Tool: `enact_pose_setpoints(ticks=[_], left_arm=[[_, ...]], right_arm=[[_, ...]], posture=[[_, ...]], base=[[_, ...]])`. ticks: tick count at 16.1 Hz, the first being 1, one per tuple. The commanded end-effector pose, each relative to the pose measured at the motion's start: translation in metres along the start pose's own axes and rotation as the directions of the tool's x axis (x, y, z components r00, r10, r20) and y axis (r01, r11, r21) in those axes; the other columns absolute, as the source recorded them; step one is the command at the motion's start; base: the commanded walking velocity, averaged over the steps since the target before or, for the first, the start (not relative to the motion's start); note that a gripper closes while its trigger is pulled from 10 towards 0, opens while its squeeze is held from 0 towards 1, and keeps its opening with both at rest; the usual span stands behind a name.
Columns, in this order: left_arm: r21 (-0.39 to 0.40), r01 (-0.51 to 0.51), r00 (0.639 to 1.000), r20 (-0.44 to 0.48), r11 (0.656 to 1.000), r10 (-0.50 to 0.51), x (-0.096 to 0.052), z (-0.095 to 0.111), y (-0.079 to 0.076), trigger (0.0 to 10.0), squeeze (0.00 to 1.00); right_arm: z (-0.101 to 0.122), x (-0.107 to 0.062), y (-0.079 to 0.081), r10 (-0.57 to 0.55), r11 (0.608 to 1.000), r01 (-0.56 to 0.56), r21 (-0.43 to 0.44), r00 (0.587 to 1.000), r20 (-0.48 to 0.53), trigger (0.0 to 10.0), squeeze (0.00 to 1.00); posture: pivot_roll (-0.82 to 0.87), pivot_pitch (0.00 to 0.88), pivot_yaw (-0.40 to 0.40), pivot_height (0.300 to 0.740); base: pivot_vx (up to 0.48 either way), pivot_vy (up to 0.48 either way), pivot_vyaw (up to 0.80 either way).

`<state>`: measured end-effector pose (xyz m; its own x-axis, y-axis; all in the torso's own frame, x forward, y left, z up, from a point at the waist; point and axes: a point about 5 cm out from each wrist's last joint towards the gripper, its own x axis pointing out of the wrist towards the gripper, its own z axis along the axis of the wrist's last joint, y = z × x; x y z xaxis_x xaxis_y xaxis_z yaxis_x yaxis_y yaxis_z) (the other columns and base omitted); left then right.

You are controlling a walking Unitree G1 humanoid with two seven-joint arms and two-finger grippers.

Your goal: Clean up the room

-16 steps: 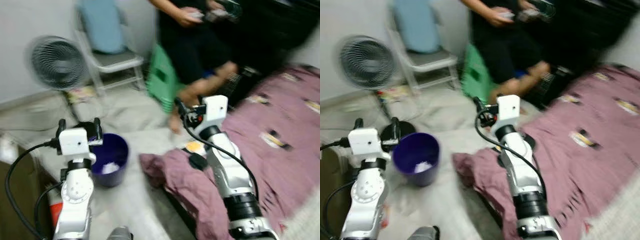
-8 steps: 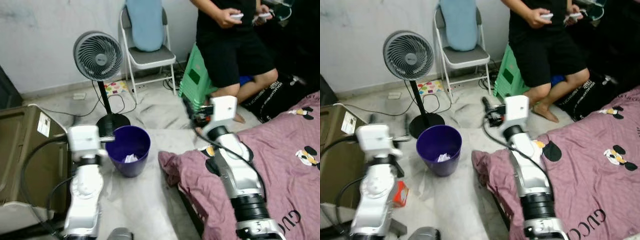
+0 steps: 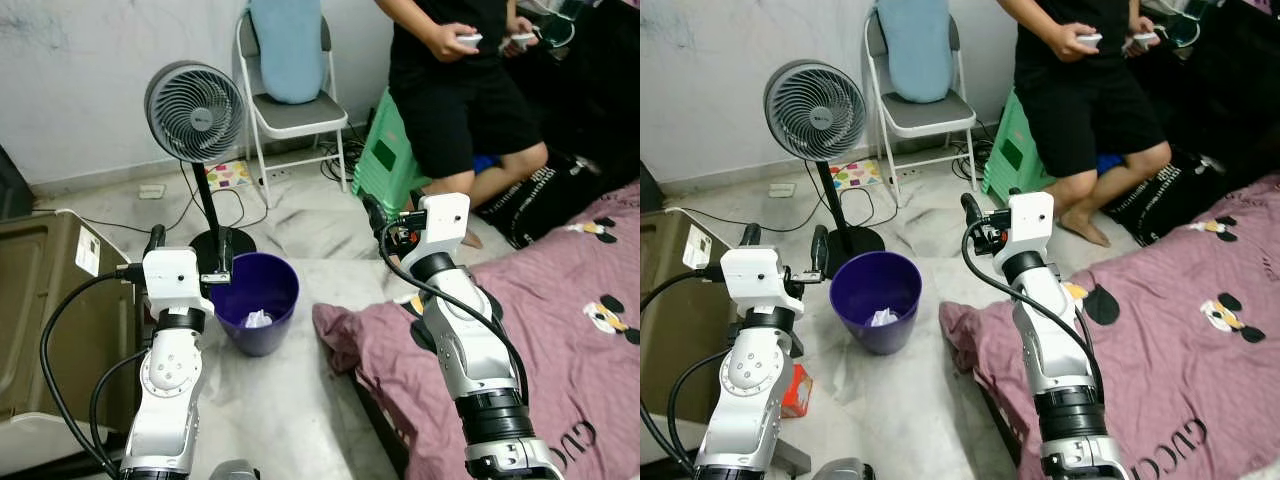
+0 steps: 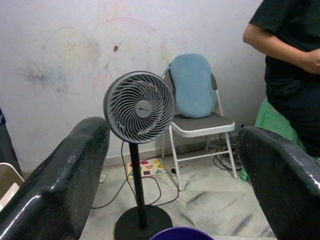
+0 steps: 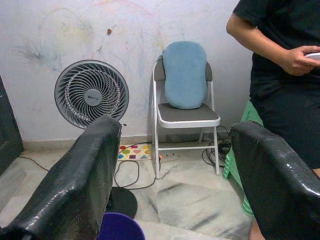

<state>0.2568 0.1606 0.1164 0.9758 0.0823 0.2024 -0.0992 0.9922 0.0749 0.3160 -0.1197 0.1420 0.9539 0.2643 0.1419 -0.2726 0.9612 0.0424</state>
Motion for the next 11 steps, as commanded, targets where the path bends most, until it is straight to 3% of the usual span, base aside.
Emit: enact_pose_setpoints(ticks=[1,4,8,11], left_arm=[[-0.002,0.012,1.0,0.011,1.0,-0.012,0.0013,0.0022,-0.0003,10.0,0.0],[-0.005,0.012,1.0,0.009,1.0,-0.012,0.002,0.0019,0.0001,10.0,0.0],[-0.001,0.0,1.0,-0.003,1.0,0.0,0.0016,0.0004,0.0011,10.0,0.0],[0.006,-0.006,1.0,0.001,1.0,0.006,0.0014,0.0006,0.0014,10.0,0.0]], right_arm=[[0.0031,0.0004,-0.0013,-0.003,1.0,0.003,-0.006,1.0,0.011,10.0,0.0],[0.0032,0.0006,-0.0013,-0.005,1.0,0.005,-0.007,1.0,0.012,10.0,0.0],[0.0033,0.0003,-0.0012,-0.003,1.0,0.004,-0.013,1.0,0.014,10.0,0.0],[0.0029,-0.0004,-0.001,0.0,1.0,0.001,-0.022,1.0,0.016,10.0,0.0]], posture=[[-0.02,0.013,-0.033,0.74],[-0.02,0.014,-0.033,0.74],[-0.02,0.014,-0.033,0.74],[-0.02,0.015,-0.032,0.74]], base=[[0.315,0.0,0.0],[0.314,0.0,0.0],[0.0,0.0,0.0],[0.0,0.0,0.8]])
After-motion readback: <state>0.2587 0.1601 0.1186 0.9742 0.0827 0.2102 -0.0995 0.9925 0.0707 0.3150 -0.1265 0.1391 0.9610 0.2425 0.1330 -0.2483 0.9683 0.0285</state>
